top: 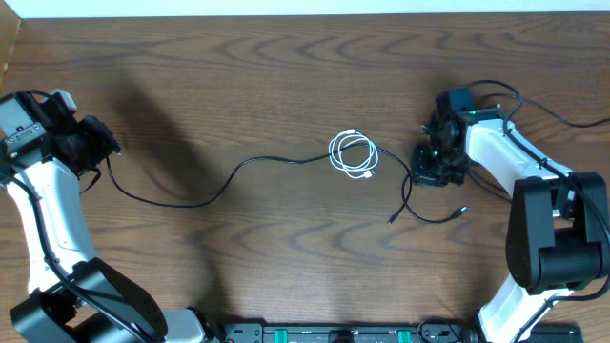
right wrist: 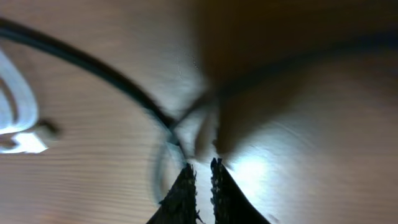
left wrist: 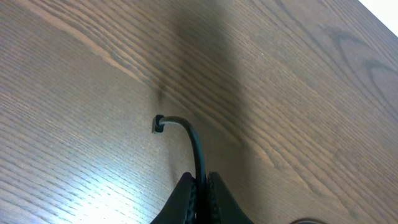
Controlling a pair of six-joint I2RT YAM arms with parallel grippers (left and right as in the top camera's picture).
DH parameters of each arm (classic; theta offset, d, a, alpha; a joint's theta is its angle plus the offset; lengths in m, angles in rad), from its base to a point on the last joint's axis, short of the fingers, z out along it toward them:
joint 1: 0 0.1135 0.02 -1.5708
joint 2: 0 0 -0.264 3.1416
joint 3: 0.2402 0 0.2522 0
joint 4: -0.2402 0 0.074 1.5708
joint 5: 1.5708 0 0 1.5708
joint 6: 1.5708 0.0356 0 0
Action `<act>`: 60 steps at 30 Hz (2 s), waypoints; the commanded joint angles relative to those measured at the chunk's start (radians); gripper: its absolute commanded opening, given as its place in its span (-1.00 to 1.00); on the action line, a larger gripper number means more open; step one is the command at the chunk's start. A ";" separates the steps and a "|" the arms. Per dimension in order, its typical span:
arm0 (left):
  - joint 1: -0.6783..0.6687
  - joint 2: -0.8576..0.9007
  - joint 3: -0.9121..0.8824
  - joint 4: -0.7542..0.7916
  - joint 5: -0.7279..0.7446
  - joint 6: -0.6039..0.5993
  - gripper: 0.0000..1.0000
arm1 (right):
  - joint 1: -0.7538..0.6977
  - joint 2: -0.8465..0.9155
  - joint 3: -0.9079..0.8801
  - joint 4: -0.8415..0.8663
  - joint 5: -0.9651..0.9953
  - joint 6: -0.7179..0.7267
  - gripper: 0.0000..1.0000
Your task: Untangle cables
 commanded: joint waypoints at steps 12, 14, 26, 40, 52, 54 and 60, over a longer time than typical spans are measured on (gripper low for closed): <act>-0.003 -0.006 -0.002 0.000 0.006 0.010 -0.85 | -0.114 0.002 0.001 0.023 -0.376 -0.277 -0.81; -0.002 -0.006 -0.003 0.001 0.006 0.010 -0.85 | -0.114 0.002 0.001 0.057 -0.400 -0.261 -0.79; -0.002 -0.006 -0.003 0.005 0.006 0.010 -0.85 | -0.059 0.002 0.001 0.276 -0.153 0.071 -0.68; -0.002 -0.006 -0.003 0.008 0.006 0.010 -0.85 | -0.077 0.002 0.001 -0.096 0.234 0.078 -0.85; -0.003 -0.005 -0.003 0.008 0.006 0.010 -0.85 | -0.147 0.002 0.001 0.036 -0.262 -0.161 -0.87; -0.003 -0.005 -0.003 0.008 0.006 0.010 -0.85 | -0.145 0.002 0.001 0.087 -0.341 -0.159 -0.81; -0.003 -0.005 -0.003 0.008 0.006 0.010 -0.85 | -0.088 0.002 0.001 0.233 -0.269 0.006 -0.66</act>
